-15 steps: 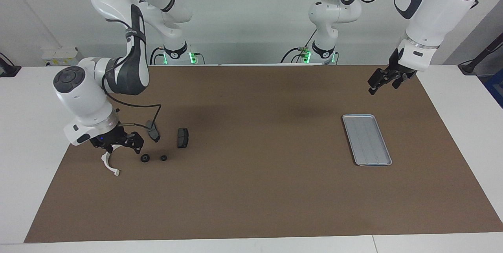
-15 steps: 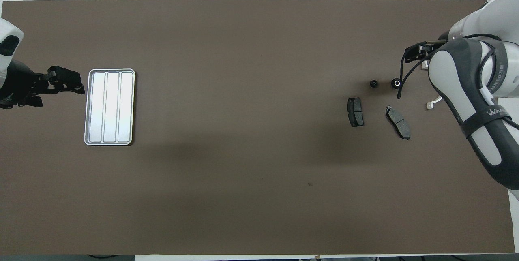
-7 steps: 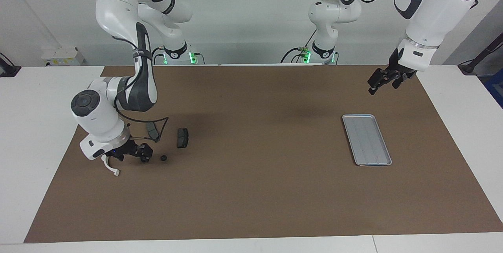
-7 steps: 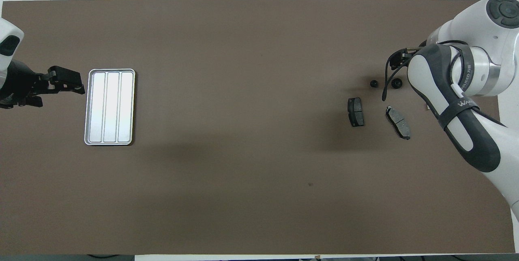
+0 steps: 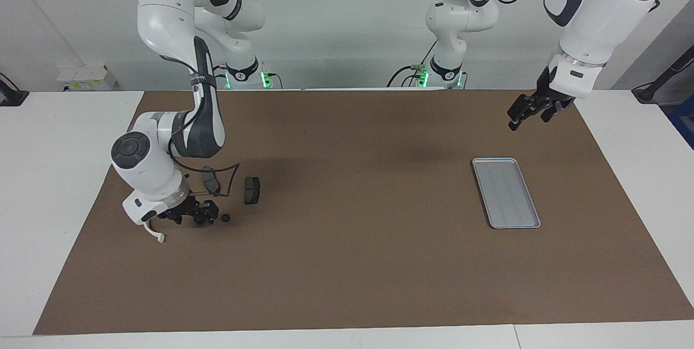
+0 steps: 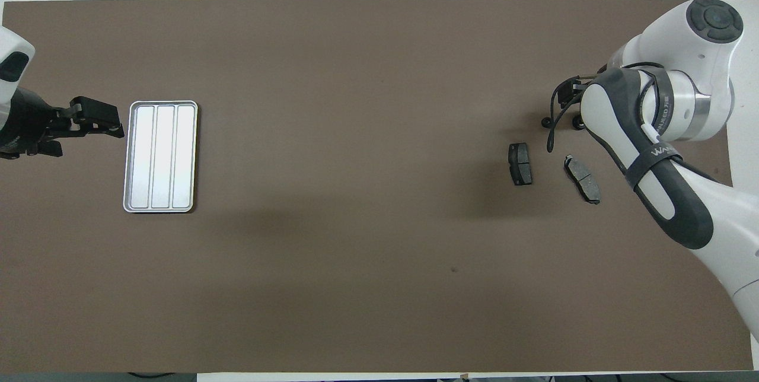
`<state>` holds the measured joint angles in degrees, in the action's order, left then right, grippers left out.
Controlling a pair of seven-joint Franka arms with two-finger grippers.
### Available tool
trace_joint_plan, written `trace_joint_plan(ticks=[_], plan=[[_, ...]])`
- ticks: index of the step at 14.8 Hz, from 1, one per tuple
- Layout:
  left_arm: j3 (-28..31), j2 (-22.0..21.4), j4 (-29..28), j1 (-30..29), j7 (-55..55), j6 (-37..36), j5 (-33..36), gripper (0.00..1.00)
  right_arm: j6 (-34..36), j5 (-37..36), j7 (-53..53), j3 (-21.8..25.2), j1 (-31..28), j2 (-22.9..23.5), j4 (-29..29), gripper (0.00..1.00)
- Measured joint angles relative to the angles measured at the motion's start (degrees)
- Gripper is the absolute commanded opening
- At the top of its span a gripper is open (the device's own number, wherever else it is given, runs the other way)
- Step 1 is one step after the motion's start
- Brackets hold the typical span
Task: Pick bearing gear from pile to tray
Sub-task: 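Close the right gripper on the black bearing gear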
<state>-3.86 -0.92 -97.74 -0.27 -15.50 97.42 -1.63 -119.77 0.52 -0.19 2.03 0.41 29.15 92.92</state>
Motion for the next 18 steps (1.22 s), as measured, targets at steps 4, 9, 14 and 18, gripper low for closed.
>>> trace_joint_plan(ticks=[4, 9, 14, 18], plan=[[0.0, 0.0, 0.0, 0.0, 0.0, 0.0, 0.0, 1.0, 3.2, 0.0, 0.0, -0.2, 0.0, 0.0, 0.0, 0.92], [0.0, 0.0, 0.0, 0.0, 0.0, 0.0, 0.0, 1.0, 4.9, 0.0, 0.0, 0.2, -0.1, 0.0, 0.2, 0.92], [0.0, 0.0, 0.0, 0.0, 0.0, 0.0, 0.0, 1.0, 4.8, 0.0, 0.6, 1.1, -0.5, -0.1, 1.3, 0.92], [0.0, 0.0, 0.0, 0.0, 0.0, 0.0, 0.0, 1.0, 4.7, 0.0, 0.7, 1.4, -0.8, -0.1, 2.0, 0.91]])
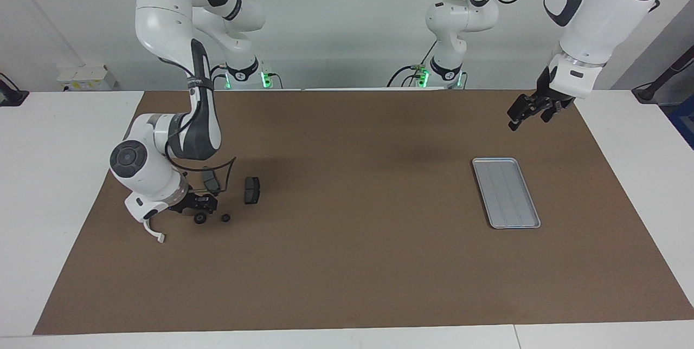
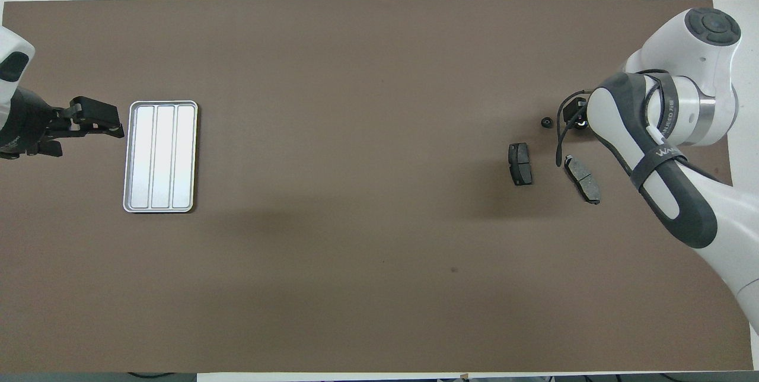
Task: Pick bearing gear from pile to tray
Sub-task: 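Close the right gripper on the black bearing gear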
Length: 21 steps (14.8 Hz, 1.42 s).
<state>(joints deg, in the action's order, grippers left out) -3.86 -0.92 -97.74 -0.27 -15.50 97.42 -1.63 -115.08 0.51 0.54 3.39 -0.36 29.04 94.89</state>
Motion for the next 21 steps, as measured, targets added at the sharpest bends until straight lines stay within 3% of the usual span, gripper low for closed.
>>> trace_joint_plan(ticks=[16, 21], plan=[[0.0, 0.0, 0.0, 0.0, 0.0, 0.0, 0.0, 1.0, -5.6, 0.0, 0.0, 0.4, 0.0, -0.1, 2.4, 0.87], [0.0, 0.0, 0.0, 0.0, 0.0, 0.0, 0.0, 1.0, -5.7, 0.0, 0.0, 0.4, 0.0, -0.1, 2.9, 0.73]])
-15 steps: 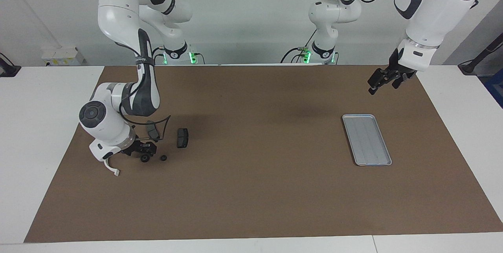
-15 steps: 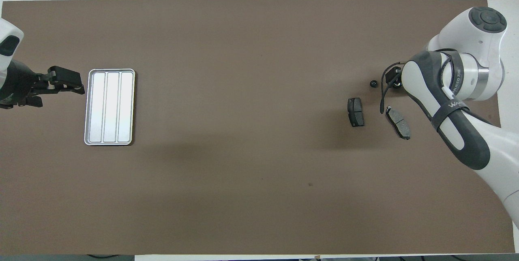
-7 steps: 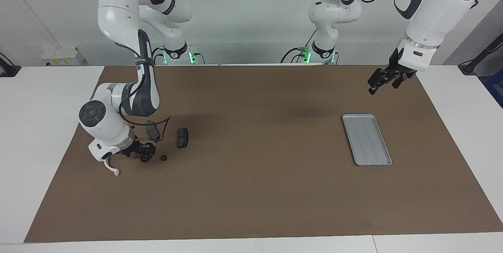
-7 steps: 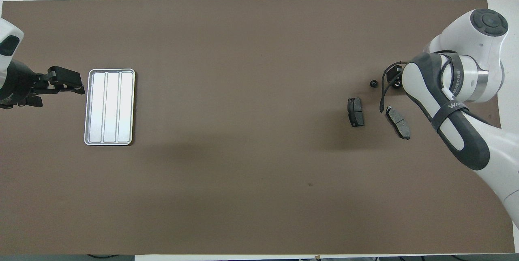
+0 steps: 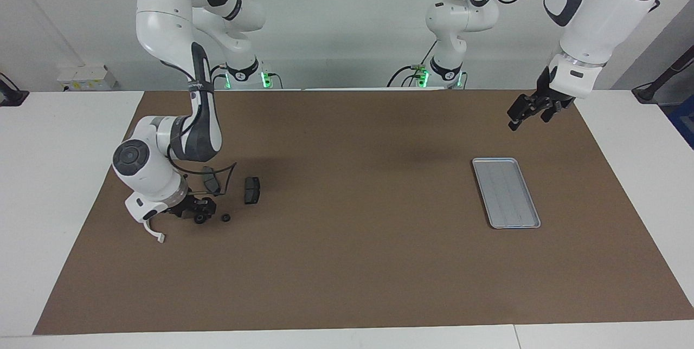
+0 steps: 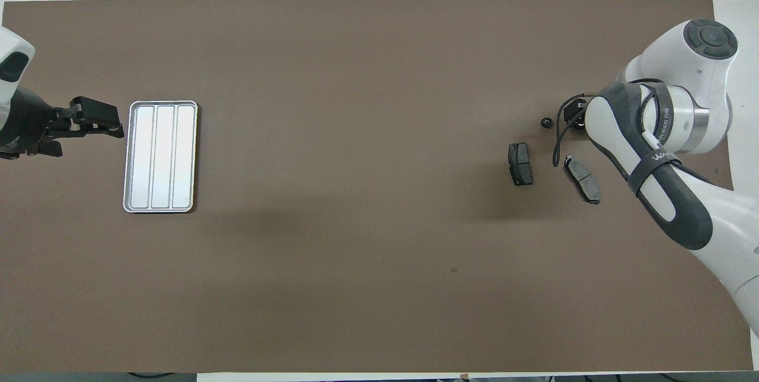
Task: Pick bearing gear from pile to tray
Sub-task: 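Close the right gripper on the black bearing gear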
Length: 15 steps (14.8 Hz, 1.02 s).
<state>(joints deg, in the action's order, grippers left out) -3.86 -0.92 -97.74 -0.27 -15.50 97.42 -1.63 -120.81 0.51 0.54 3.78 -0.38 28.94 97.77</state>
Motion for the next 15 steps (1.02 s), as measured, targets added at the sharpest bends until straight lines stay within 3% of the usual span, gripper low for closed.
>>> trace_joint_plan(ticks=[5, 7, 8, 10, 13, 15], plan=[[0.0, 0.0, 0.0, 0.0, 0.0, 0.0, 0.0, 1.0, 0.0, 0.0, 0.0, 0.0, 0.0, 0.0, 0.1, 0.55], [0.0, 0.0, 0.0, 0.0, 0.0, 0.0, 0.0, 1.0, 0.0, 0.0, 0.0, -0.1, 0.0, 0.0, 0.1, 0.44], [0.0, 0.0, 0.0, 0.0, 0.0, 0.0, 0.0, 1.0, 0.0, 0.0, 0.0, -0.1, 0.0, 0.0, 0.1, 0.34], [0.0, 0.0, 0.0, 0.0, 0.0, 0.0, 0.0, 1.0, 0.0, 0.0, 0.0, -0.1, 0.0, 0.0, 0.1, 0.28], [0.0, 0.0, 0.0, 0.0, 0.0, 0.0, 0.0, 1.0, 0.0, 0.0, 0.0, -0.1, 0.0, -0.1, 0.2, 0.07], [0.0, 0.0, 0.0, 0.0, 0.0, 0.0, 0.0, 1.0, 0.0, 0.0, 0.0, -0.1, 0.0, -0.1, 0.2, 0.02]])
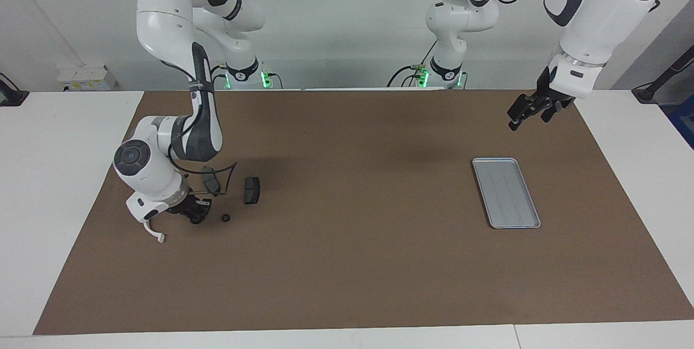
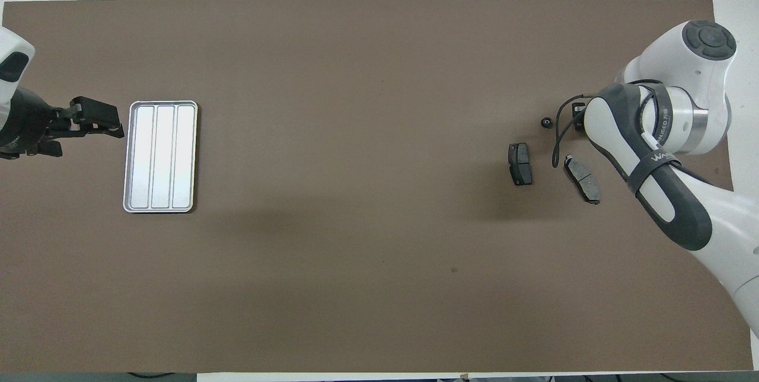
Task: Pick bearing gear from pile to tray
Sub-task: 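Close the right gripper on the black bearing gear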
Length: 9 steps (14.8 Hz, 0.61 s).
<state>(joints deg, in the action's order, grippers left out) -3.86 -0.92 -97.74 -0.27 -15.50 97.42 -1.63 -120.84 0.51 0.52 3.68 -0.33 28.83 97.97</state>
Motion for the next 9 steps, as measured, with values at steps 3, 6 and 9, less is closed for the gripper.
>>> trace_joint_plan(ticks=[3, 6, 9], plan=[[0.0, 0.0, 0.0, 0.0, 0.0, 0.0, 0.0, 1.0, -0.1, 0.0, 0.0, 0.0, 0.0, 0.0, 0.0, 0.0], [0.0, 0.0, 0.0, 0.0, 0.0, 0.0, 0.0, 1.0, -0.1, 0.0, -0.1, -0.1, 0.0, -0.4, -0.2, 0.0], [0.0, 0.0, 0.0, 0.0, 0.0, 0.0, 0.0, 1.0, 0.1, 0.0, -0.6, -0.2, 0.2, -1.0, -1.3, 0.0]])
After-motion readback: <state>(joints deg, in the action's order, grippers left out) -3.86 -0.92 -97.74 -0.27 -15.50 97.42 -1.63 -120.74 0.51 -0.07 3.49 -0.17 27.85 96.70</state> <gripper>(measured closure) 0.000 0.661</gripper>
